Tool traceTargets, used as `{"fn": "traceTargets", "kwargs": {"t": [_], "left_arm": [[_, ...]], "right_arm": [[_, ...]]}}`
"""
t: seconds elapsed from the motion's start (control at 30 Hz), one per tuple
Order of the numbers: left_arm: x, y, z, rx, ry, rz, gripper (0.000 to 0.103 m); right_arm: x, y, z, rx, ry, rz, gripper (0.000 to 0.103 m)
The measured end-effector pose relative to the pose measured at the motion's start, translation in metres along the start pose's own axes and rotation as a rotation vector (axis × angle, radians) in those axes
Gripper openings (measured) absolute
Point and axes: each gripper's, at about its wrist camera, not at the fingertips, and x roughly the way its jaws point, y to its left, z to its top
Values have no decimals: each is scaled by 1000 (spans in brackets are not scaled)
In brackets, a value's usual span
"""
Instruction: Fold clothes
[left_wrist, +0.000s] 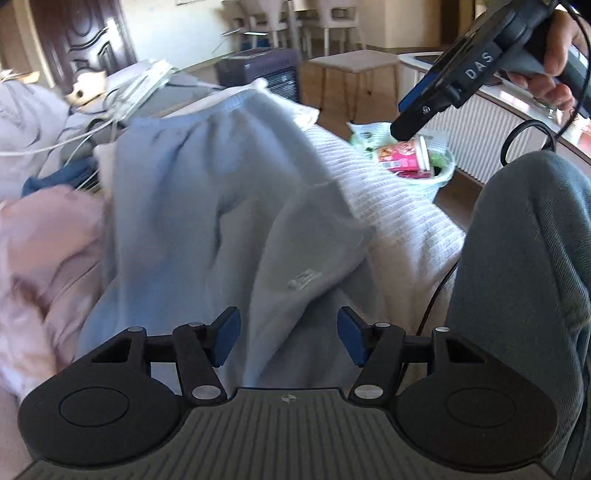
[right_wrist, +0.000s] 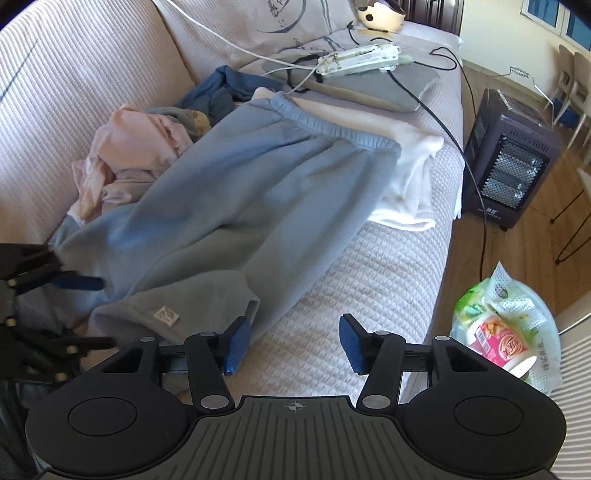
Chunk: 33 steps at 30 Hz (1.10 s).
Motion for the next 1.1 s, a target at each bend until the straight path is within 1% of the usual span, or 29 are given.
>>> {"fn": "traceTargets", "kwargs": {"t": [0.07,0.17,0.2,0.27,0.3,0.37,0.4,0.43,0.47,0.5,0.57,0.7,0.77,0.83,0.87,0.97,1.03,1.1], "left_arm": [[8,-7,8,39,-2,-12,52],[20,-21,18,113,-13,-28,48],[23,-24,21,124,-15,-37,44],[31,-27,25,127,-11,-72,43],[35,-28,27,129,-6,-85,41],[45,-31,30,140,5,-91,37],[49,-31,31,142,10,-93,32],[53,-32,32,143,15,-94,23],[56,-31,33,137,21,-99,18],[59,-27,34,116,28,-108,11],[61,-20,37,62,36,-130,9],[47,-3,41,-21,6,-166,6],[29,12,45,-111,-20,-208,6],[1,29,48,-206,-65,-285,6],[-15,37,48,-235,-91,-314,5],[-56,59,47,-289,-147,-367,5],[-65,72,48,-311,-150,-370,5],[-68,77,50,-302,-140,-362,5]], "right_arm": [[-2,-1,-5,11,-2,22,53],[-3,-1,-11,27,-9,52,53],[-4,-1,-13,30,-12,56,54],[-4,-1,-17,38,-18,69,54],[-4,-2,-19,45,-21,77,54],[-5,-5,-20,61,-27,79,54],[-4,-7,-21,69,-29,77,54],[-4,-9,-22,76,-29,76,54],[-4,-11,-23,84,-28,77,54],[-4,-13,-23,90,-27,79,54],[-6,-15,-25,90,-29,77,54],[-8,-19,-28,90,-42,71,54],[-8,-21,-28,101,-49,73,54],[-10,-22,-28,99,-62,82,54],[-11,-21,-28,94,-70,92,54],[-18,-13,-28,33,-106,154,54],[-23,-7,-26,-25,-135,216,55],[-28,0,-24,-92,-178,279,56]]}}
